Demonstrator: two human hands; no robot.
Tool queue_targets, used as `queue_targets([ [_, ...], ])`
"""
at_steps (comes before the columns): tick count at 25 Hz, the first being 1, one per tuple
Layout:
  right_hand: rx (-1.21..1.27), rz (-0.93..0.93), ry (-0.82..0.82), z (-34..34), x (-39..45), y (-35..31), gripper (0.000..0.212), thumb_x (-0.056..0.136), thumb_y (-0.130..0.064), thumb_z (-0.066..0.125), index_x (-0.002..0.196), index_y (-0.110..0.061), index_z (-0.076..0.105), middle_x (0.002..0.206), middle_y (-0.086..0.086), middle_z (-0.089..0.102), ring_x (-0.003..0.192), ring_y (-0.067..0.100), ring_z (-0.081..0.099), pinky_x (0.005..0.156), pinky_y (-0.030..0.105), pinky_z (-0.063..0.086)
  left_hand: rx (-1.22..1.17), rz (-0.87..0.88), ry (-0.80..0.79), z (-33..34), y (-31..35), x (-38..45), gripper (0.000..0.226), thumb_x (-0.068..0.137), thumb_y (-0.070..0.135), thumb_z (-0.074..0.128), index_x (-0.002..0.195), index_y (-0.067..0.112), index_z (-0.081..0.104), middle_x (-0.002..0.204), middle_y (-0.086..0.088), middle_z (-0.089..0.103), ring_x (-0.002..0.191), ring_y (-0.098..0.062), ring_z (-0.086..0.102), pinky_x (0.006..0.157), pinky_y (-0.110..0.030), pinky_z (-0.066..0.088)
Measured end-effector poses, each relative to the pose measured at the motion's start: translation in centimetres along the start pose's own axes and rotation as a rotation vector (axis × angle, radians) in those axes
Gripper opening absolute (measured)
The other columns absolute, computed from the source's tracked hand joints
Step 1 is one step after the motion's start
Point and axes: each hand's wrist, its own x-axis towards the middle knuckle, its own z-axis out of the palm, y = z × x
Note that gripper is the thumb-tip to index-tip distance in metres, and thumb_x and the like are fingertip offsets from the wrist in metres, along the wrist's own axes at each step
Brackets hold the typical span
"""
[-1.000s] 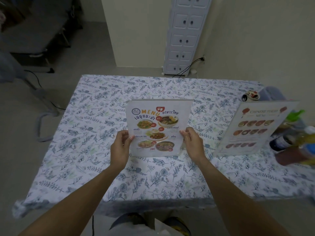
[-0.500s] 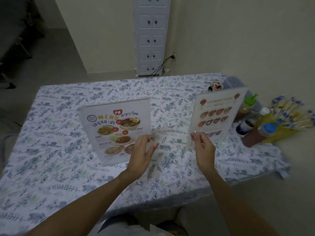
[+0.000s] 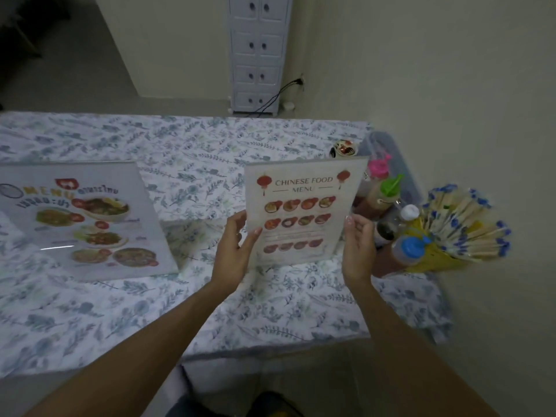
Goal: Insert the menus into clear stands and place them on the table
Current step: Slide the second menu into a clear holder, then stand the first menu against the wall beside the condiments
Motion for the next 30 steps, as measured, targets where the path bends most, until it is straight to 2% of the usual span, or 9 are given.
queue_targets([
  [5, 0.018, 0.031, -0.255, 0.1, 2.8, 1.4, 0.026, 0.097, -0.028, 0.055, 0.120, -0.016, 0.052, 0.112, -0.006, 0.067, 0.106, 0.012, 0.065, 0.092, 0.035, 0.053, -0.085, -0.030, 0.103, 1.4, -1.0, 0.2, 0.016, 0.093, 0.031, 0.059, 0.108, 0.025, 0.059, 0.107, 0.015, 0.071, 0.103, -0.002, 0.067, 0.090, -0.032, 0.057],
  [7, 0.019, 0.001, -0.309, 0.3, 3.2, 1.5, 0.012, 0.098, -0.023, 0.054, 0.109, -0.025, 0.055, 0.105, -0.011, 0.067, 0.099, 0.005, 0.065, 0.088, 0.034, 0.055, -0.099, -0.037, 0.128, 1.5, -1.3, 0.5, 0.004, 0.094, 0.028, 0.059, 0.095, 0.026, 0.062, 0.099, 0.008, 0.073, 0.097, -0.010, 0.069, 0.086, -0.034, 0.058],
  [10, 0.056, 0.008, -0.319, 0.5, 3.4, 1.1, 0.014, 0.098, -0.021, 0.054, 0.101, -0.034, 0.057, 0.103, -0.009, 0.069, 0.097, 0.010, 0.068, 0.088, 0.038, 0.057, -0.131, -0.040, 0.148, 1.7, -1.2, 1.0, 0.008, 0.094, 0.026, 0.058, 0.091, 0.019, 0.063, 0.097, -0.003, 0.072, 0.096, -0.024, 0.068, 0.082, -0.041, 0.057],
  [14, 0.077, 0.050, -0.300, 1.0, 3.5, 0.3, 0.014, 0.098, -0.019, 0.054, 0.111, -0.024, 0.056, 0.108, -0.001, 0.070, 0.104, 0.020, 0.068, 0.092, 0.046, 0.056, -0.133, -0.038, 0.133, 1.1, -0.3, 1.8, 0.011, 0.094, 0.023, 0.057, 0.084, 0.024, 0.063, 0.082, 0.011, 0.069, 0.075, -0.005, 0.063, 0.064, -0.021, 0.048],
  [16, 0.071, 0.062, -0.276, 1.4, 3.3, -0.3, 0.012, 0.097, -0.020, 0.056, 0.106, -0.026, 0.059, 0.106, -0.003, 0.071, 0.104, 0.021, 0.068, 0.093, 0.048, 0.055, -0.126, -0.046, 0.117, 0.2, 0.3, 2.6, 0.010, 0.094, 0.023, 0.057, 0.088, 0.019, 0.064, 0.085, 0.009, 0.070, 0.078, -0.008, 0.065, 0.067, -0.027, 0.050],
  [20, 0.092, 0.062, -0.245, 2.9, 3.8, -2.4, 0.013, 0.095, -0.019, 0.060, 0.104, -0.026, 0.063, 0.107, -0.001, 0.073, 0.102, 0.018, 0.070, 0.089, 0.043, 0.058, -0.092, -0.056, 0.086, -1.9, 2.2, 5.6, 0.016, 0.093, 0.024, 0.059, 0.098, 0.010, 0.064, 0.102, -0.009, 0.073, 0.098, -0.030, 0.067, 0.088, -0.055, 0.054],
  [23, 0.131, 0.087, -0.244, 4.4, 6.0, -4.7, 0.012, 0.094, -0.018, 0.060, 0.096, -0.029, 0.065, 0.103, -0.002, 0.074, 0.094, 0.014, 0.073, 0.079, 0.034, 0.061, -0.073, -0.032, 0.070, -2.8, 4.8, 9.1, 0.015, 0.092, 0.023, 0.060, 0.099, 0.011, 0.065, 0.104, -0.008, 0.073, 0.099, -0.030, 0.068, 0.090, -0.055, 0.054],
  [26, 0.141, 0.040, -0.234, 5.6, 10.1, -7.9, 0.010, 0.094, -0.017, 0.060, 0.102, -0.021, 0.065, 0.101, -0.002, 0.073, 0.095, 0.016, 0.072, 0.076, 0.030, 0.061, -0.053, 0.014, 0.075, -2.6, 8.7, 13.9, 0.014, 0.091, 0.022, 0.060, 0.099, 0.012, 0.065, 0.102, -0.006, 0.073, 0.096, -0.027, 0.069, 0.089, -0.051, 0.056],
  [30, 0.084, -0.060, -0.195, 6.3, 19.0, -12.8, 0.025, 0.094, -0.023, 0.060, 0.112, -0.005, 0.061, 0.102, 0.005, 0.071, 0.098, 0.028, 0.070, 0.086, 0.047, 0.058, -0.114, 0.079, 0.088, 0.2, 14.2, 21.4, 0.006, 0.091, 0.022, 0.061, 0.094, 0.024, 0.066, 0.092, 0.010, 0.072, 0.087, -0.012, 0.069, 0.086, -0.039, 0.056],
])
